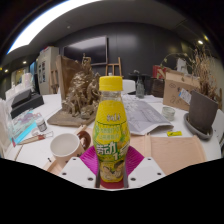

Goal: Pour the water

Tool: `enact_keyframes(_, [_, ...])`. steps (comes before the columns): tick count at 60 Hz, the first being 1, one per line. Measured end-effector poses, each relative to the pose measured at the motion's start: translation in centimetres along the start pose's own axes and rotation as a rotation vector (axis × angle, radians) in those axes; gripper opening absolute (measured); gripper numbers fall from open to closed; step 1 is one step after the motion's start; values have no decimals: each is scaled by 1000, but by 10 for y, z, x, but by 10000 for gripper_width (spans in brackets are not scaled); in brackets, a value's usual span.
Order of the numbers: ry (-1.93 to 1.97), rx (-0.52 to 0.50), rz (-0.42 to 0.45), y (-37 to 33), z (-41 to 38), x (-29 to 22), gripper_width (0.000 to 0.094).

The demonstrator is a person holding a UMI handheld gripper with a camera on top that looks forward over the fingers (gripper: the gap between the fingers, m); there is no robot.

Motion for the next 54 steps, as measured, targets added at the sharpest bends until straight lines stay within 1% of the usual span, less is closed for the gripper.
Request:
enact_keyframes(1, [6, -2, 11, 0, 0, 0, 313])
enact_keyframes(7, [51, 1, 31, -5, 4, 1, 421])
enact_keyframes(11, [74, 2, 18, -8, 5, 4, 489])
enact_keyframes(12, [79, 5, 4, -8, 5, 5, 528])
enact_keyframes(13, [84, 9, -11, -9, 5, 8, 591])
enact_keyframes(16, [100, 24, -52, -13, 5, 14, 832])
enact_keyframes(17, [106, 30, -63, -15, 6, 15, 874])
enact_keyframes(20, [127, 36, -97, -22, 4, 19, 846])
enact_keyframes(23, [145, 53, -129, -33, 1, 23, 865])
enact_keyframes(30, [166, 116, -175, -78, -4, 17, 860])
enact_keyframes(34, [186, 159, -199, -108, -21, 15, 860])
enact_keyframes(47, [170, 242, -239, -208, -88, -4, 860])
enact_keyframes(54, [143, 252, -246, -241, -123, -9, 860])
Point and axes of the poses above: the point between the fingertips, and its own axes, seen from behind it with the camera up: z to the right, x down, y forward, the way the camera looks, the point moved 4 cm from there along -y, backward, against the way the camera looks, and after that the axes turned 10 degrees about -x, right-handed, at the moved point
